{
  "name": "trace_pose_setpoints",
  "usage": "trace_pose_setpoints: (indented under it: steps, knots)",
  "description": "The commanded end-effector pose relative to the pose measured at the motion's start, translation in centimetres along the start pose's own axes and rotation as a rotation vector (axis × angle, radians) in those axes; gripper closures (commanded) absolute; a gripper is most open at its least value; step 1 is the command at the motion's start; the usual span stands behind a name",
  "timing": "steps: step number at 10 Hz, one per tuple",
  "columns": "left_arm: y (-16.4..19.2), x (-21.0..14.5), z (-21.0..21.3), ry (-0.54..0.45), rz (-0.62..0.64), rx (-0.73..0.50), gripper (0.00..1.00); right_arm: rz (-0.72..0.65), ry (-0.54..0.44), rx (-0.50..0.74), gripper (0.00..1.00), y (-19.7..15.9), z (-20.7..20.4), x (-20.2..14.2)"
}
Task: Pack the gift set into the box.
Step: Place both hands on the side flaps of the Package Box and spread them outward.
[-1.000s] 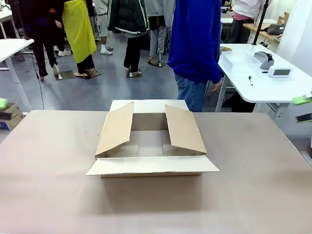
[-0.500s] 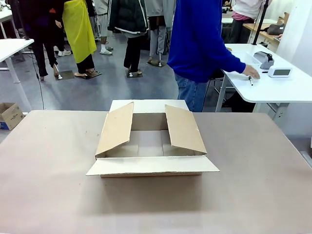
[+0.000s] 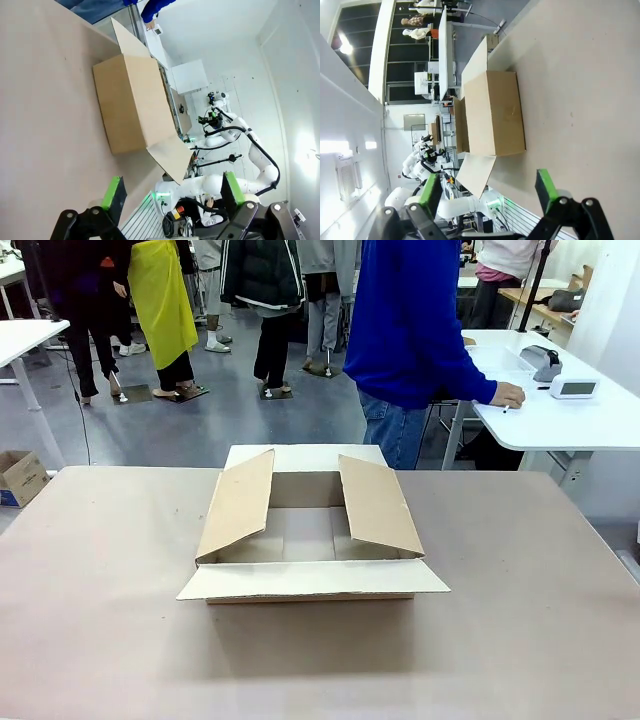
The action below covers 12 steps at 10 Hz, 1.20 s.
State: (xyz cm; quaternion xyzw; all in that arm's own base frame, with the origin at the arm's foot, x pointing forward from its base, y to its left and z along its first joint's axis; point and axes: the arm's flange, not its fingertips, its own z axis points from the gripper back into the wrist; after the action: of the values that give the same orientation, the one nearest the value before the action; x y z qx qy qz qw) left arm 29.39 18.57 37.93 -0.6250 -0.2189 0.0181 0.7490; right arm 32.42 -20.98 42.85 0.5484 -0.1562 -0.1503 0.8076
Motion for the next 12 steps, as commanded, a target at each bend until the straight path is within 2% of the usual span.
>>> trace_pose_setpoints:
  steps: [1,2,3,4,5,6,7,8,10,11,12]
  knots:
    - [-2.9,0.8,-2.9,0.048,-0.071,0.059,0.0,0.125,0.029,-0.115,0.0,3.6,-3.4,-0.8]
    - [-5.5,1.3,-5.0,0.098,-0.121,0.082,0.0,0.195,0.037,-0.186,0.0,6.4,-5.9,-1.6]
    - [-9.5,1.6,-8.8,0.183,-0.204,0.132,0.0,0.318,0.043,-0.3,0.0,10.5,-10.6,-3.5]
    - [-12.4,1.5,-12.3,0.293,-0.275,0.157,0.0,0.408,0.049,-0.385,0.0,13.0,-14.9,-5.6]
    - [-14.6,1.1,-16.1,0.397,-0.319,0.23,0.0,0.433,0.009,-0.423,0.0,15.1,-19.0,-7.9]
    - [-16.2,0.6,-19.9,0.453,-0.342,0.31,0.0,0.454,-0.053,-0.42,0.0,16.6,-22.2,-10.1]
    - [-18.0,-0.3,-24.2,0.499,-0.345,0.397,0.0,0.502,-0.081,-0.408,0.0,17.6,-25.2,-12.9]
    - [-19.3,-1.5,-27.7,0.505,-0.336,0.493,0.0,0.542,-0.046,-0.432,0.0,17.8,-27.5,-15.5]
    - [-20.9,-4.5,-33.4,0.544,-0.254,0.629,0.0,0.62,-0.084,-0.496,0.0,16.8,-31.4,-19.6]
    - [-21.3,-5.7,-34.6,0.58,-0.281,0.648,0.0,0.678,-0.032,-0.499,0.0,15.7,-32.6,-21.1]
    - [-21.5,-5.6,-34.5,0.497,-0.212,0.696,0.0,0.661,0.035,-0.489,0.0,15.4,-32.3,-21.5]
